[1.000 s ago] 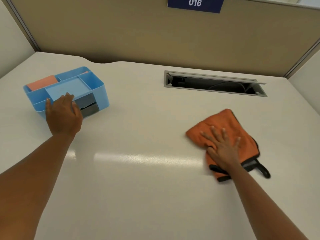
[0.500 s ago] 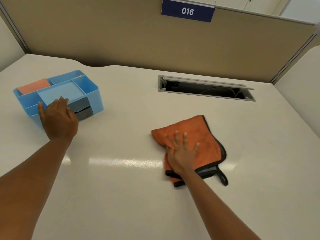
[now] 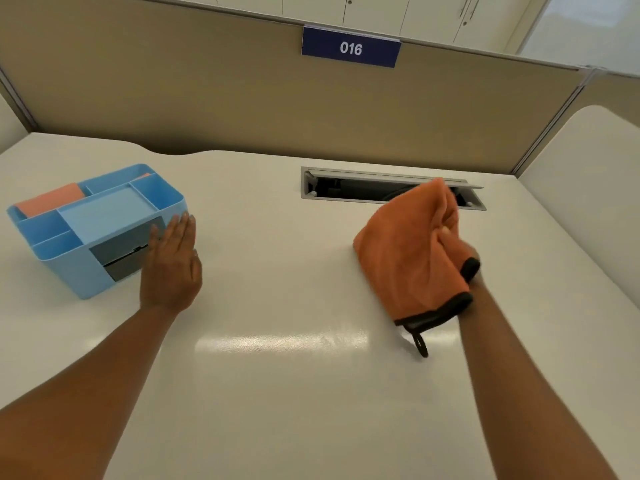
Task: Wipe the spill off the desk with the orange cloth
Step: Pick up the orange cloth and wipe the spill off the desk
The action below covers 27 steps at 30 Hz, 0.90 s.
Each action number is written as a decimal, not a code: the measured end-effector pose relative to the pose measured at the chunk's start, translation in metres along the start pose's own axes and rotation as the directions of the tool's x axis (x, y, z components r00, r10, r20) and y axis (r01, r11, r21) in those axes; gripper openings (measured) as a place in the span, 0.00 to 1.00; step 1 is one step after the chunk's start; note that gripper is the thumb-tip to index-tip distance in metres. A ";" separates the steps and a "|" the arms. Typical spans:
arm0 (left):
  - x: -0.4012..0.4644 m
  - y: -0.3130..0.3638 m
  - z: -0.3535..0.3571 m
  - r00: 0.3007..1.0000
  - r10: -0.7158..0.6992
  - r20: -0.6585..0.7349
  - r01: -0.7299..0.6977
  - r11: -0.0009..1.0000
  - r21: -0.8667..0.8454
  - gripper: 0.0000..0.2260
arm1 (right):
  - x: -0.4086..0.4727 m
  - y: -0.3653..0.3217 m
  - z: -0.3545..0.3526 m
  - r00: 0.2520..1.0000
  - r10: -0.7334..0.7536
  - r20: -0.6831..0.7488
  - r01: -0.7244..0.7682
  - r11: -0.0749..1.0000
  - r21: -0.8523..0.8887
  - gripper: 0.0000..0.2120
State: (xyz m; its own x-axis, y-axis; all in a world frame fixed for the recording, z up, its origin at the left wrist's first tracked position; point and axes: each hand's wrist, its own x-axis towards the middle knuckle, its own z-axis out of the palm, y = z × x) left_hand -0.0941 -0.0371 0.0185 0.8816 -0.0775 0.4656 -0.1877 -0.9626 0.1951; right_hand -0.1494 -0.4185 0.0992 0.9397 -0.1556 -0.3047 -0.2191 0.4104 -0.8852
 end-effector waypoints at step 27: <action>-0.004 0.009 0.057 0.929 -0.113 0.352 0.151 0.985 -0.081 0.24 | 0.020 0.139 0.022 0.945 -0.305 -0.120 -0.153 -0.087 -0.984 0.38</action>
State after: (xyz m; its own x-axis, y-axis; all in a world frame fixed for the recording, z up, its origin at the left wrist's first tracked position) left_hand -0.0746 -0.0601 -0.0313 0.9928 -0.0547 0.1065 -0.0875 -0.9390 0.3326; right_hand -0.1551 -0.3447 -0.0223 0.9230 -0.3801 -0.0600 -0.3836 -0.8963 -0.2224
